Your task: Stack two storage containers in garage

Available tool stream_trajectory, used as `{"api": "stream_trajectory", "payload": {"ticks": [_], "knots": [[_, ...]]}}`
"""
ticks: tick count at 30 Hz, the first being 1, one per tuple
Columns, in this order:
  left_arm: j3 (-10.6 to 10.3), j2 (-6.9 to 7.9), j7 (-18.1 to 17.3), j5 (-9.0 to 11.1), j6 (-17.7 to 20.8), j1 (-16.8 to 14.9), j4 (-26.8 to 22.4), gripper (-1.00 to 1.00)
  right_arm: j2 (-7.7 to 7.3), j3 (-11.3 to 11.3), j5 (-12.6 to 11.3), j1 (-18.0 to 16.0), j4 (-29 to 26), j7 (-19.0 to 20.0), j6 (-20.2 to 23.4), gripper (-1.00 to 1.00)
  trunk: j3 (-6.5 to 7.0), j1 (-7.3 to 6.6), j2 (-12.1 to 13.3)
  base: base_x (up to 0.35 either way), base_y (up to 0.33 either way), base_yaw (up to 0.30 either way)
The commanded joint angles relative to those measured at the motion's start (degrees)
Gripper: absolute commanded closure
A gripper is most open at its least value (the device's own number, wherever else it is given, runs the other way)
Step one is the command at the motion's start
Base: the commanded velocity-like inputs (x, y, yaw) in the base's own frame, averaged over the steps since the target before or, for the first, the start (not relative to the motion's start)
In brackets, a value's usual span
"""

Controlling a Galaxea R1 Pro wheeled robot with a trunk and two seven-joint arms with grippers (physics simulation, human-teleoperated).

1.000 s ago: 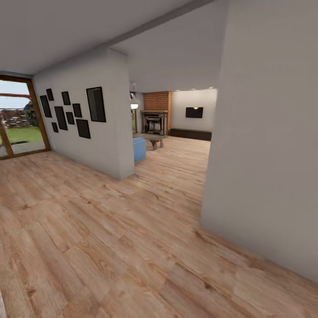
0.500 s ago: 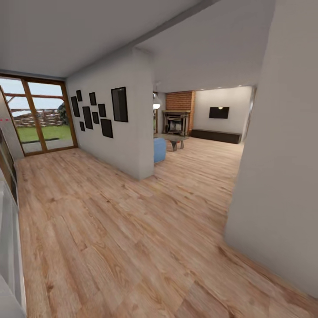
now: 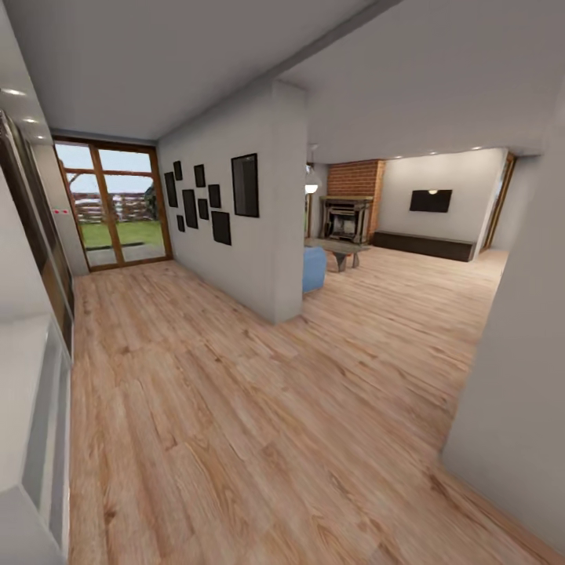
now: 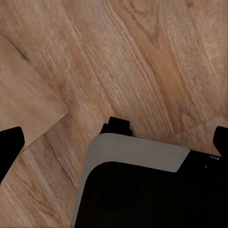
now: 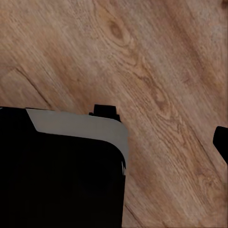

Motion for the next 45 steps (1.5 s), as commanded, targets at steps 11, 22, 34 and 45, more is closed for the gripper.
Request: {"api": "stream_trajectory", "payload": {"ticks": [11,22,34,45], "knots": [[-0.2,-0.01,0.1,0.4,-0.2,0.0,0.0,-1.0,-0.04,0.9,-0.2,-0.1,0.2,0.1,-0.3,-1.0,-0.07,0.03,0.0,0.322,0.0,0.009],[-0.2,-0.01,0.1,0.4,-0.1,-0.1,0.0,-1.0,0.2,0.5,-0.6,-0.1,0.2,-0.3,-0.3,-1.0,-0.07,0.03,0.0,0.322,0.0,0.0],[-0.2,-0.01,0.1,0.4,-0.2,0.0,0.0,-1.0,0.52,0.2,-0.9,-0.1,0.2,-0.6,-0.4,-1.0,-0.07,0.03,0.0,0.322,0.0,0.0],[-0.2,-0.01,0.1,0.4,-0.3,0.0,0.0,-1.0,0.63,0.3,-0.8,-0.1,0.2,-0.6,-0.4,-1.0,-0.07,0.03,0.0,0.322,0.0,-0.082]]}}
